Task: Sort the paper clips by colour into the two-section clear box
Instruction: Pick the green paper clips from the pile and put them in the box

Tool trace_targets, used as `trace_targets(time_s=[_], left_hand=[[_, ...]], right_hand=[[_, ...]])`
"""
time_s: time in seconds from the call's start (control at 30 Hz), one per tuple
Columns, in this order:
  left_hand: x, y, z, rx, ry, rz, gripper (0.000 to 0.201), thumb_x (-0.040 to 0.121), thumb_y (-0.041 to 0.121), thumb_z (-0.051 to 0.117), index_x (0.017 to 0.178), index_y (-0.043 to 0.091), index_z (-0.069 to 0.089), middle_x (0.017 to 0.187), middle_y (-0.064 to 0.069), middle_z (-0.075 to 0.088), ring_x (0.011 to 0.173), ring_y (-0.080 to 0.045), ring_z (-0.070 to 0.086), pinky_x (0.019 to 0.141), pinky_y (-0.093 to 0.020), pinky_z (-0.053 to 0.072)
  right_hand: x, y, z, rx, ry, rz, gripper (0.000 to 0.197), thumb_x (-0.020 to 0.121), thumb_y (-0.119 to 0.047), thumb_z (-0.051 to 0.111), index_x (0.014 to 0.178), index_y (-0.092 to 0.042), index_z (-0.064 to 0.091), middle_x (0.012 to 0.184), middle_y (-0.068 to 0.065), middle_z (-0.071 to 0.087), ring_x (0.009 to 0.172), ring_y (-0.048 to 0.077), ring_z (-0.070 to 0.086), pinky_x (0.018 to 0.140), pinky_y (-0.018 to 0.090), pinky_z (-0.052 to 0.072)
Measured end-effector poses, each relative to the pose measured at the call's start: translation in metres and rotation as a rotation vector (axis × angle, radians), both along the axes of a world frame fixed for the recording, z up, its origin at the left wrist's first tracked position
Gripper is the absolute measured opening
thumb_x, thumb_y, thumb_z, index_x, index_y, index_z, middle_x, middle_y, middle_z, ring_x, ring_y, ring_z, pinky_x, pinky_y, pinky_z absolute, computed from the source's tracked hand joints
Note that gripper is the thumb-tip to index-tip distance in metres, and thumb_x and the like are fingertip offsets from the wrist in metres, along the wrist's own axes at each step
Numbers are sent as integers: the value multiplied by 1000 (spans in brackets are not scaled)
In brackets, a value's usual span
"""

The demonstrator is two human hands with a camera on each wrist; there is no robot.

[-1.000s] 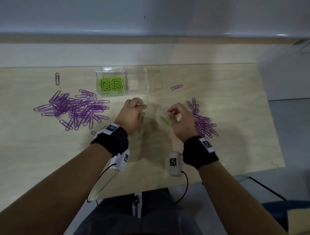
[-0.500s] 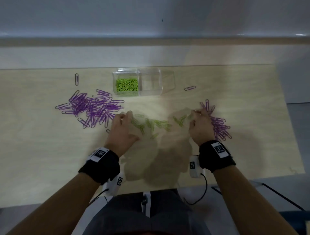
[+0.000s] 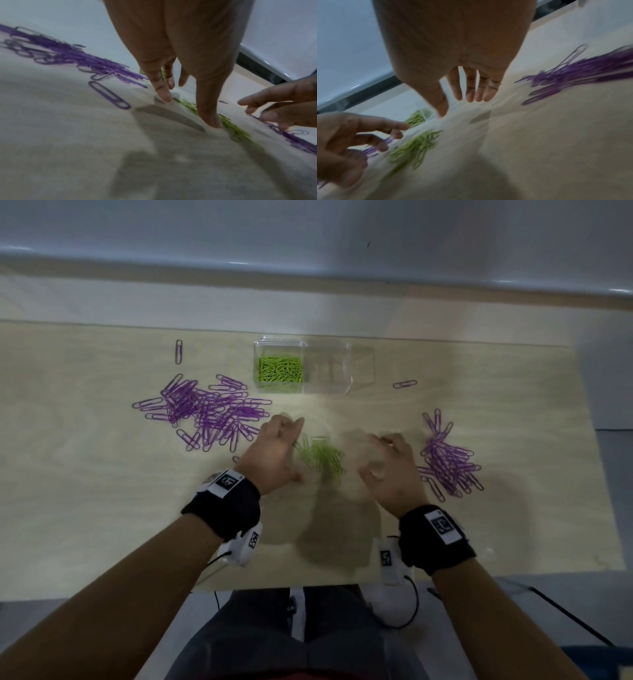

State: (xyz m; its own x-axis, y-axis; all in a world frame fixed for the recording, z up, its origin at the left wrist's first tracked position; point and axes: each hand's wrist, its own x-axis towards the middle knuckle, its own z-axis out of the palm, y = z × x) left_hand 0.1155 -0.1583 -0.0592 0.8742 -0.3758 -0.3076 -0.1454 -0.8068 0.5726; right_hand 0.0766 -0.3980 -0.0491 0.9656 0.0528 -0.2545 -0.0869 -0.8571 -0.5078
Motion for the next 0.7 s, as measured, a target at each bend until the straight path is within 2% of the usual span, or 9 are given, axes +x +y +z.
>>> trace_targets(time_s=[0.1, 0.13, 0.2, 0.27, 0.33, 0.4, 0.5, 0.6, 0.7], left_hand=[[5, -11, 1, 103, 37, -107, 111, 55, 40, 85, 144, 9, 25, 134, -11, 27, 121, -27, 29, 106, -36, 35], [4, -17, 0, 80, 45, -134, 107, 55, 39, 84, 141, 8, 31, 132, -10, 29, 120, -26, 30, 106, -34, 35], [0, -26, 0, 14, 2, -175, 83, 57, 37, 80, 128, 7, 48, 120, -10, 38, 110, -27, 39, 98, -37, 40], [0, -27, -1, -16, -38, -195, 63, 63, 40, 74, 114, 7, 58, 111, -12, 44, 100, -29, 46, 90, -40, 44], [2, -24, -3, -14, -35, -202, 56, 65, 35, 77, 112, 8, 61, 111, -13, 48, 99, -29, 48, 89, -38, 44], [3, -24, -4, -21, -46, -176, 47, 69, 24, 76, 111, 8, 64, 111, -13, 53, 102, -30, 52, 91, -36, 44], [5, -27, 0, -3, -67, -167, 34, 76, 15, 68, 109, 7, 65, 111, -13, 55, 103, -31, 54, 88, -32, 41], [10, -28, 7, 80, -74, -183, 25, 82, 15, 59, 104, 5, 59, 110, -14, 51, 101, -33, 51, 81, -36, 38], [16, -29, 8, 203, -74, -235, 26, 87, 18, 54, 109, 6, 51, 117, -14, 48, 104, -34, 49, 83, -38, 38]], right_hand=[[-5, 7, 2, -3, 158, 16, 89, 59, -47, 79, 133, -14, 41, 123, 5, 36, 106, 25, 37, 91, 34, 39], [-4, 17, 1, -34, 171, 85, 91, 58, -51, 79, 132, -15, 41, 123, 3, 36, 106, 24, 36, 91, 34, 38], [2, 35, -3, -78, 143, 205, 76, 62, -56, 71, 123, -18, 48, 121, 2, 40, 105, 26, 37, 89, 37, 41], [11, 42, -9, -4, 117, 176, 53, 67, -42, 67, 111, -15, 55, 115, 5, 43, 101, 28, 43, 84, 38, 46], [15, 42, -15, 46, 74, 189, 38, 72, -26, 70, 104, -9, 61, 109, 8, 46, 97, 28, 48, 80, 38, 48], [18, 40, -18, 64, 56, 230, 26, 76, -18, 67, 98, -6, 64, 102, 11, 50, 92, 29, 51, 76, 38, 47], [23, 44, -17, 55, 47, 287, 19, 80, -13, 59, 93, -2, 67, 97, 15, 54, 86, 32, 54, 73, 41, 49], [27, 45, -16, 31, 12, 344, 19, 85, -11, 53, 90, 0, 67, 96, 17, 56, 86, 34, 55, 73, 42, 49], [31, 43, -14, 21, 4, 363, 12, 84, -5, 55, 88, -1, 66, 95, 17, 58, 85, 34, 56, 73, 41, 49]])
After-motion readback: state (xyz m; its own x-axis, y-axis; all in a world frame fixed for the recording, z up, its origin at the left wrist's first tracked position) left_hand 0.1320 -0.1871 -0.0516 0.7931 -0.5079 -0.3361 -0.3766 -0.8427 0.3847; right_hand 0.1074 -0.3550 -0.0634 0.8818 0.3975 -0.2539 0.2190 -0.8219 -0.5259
